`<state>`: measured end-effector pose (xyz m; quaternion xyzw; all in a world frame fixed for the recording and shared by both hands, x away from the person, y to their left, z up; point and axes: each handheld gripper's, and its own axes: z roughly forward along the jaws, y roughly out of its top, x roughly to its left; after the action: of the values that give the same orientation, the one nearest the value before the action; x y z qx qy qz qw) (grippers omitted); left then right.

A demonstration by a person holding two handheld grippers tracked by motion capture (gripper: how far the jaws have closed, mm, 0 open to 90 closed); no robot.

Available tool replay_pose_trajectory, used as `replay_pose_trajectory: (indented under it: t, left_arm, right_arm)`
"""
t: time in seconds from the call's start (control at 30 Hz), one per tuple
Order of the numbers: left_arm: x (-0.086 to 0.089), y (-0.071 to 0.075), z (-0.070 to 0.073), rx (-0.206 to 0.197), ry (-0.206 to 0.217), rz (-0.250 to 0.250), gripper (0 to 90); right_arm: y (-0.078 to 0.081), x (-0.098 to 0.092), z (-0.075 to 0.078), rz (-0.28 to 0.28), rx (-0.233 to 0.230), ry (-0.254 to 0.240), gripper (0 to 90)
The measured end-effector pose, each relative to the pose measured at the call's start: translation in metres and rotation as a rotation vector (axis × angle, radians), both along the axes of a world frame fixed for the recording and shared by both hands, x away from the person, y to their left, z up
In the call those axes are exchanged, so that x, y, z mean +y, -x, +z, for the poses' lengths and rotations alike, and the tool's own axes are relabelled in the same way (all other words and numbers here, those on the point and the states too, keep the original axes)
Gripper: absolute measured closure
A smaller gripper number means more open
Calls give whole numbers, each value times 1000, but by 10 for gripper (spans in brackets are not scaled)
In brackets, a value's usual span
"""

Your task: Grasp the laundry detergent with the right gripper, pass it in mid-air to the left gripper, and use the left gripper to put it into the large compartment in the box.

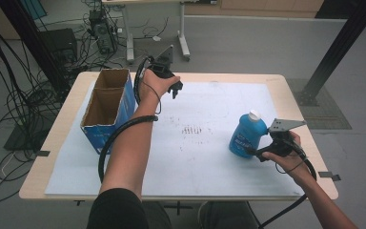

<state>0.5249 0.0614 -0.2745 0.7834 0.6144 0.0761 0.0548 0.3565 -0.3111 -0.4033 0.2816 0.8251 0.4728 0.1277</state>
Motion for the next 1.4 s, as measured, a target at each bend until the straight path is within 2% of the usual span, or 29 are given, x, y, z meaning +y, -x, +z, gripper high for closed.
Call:
replay_pose_trajectory:
  t: [0.53, 1.4]
  left_arm:
    - [-2, 0, -1, 0, 2, -5, 59]
    - [-5, 0, -1, -1, 5, -13, 59]
  right_arm:
    - [-1, 4, -11, -17, -34, -49, 28]
    - [-4, 8, -22, -35, -63, -70, 22]
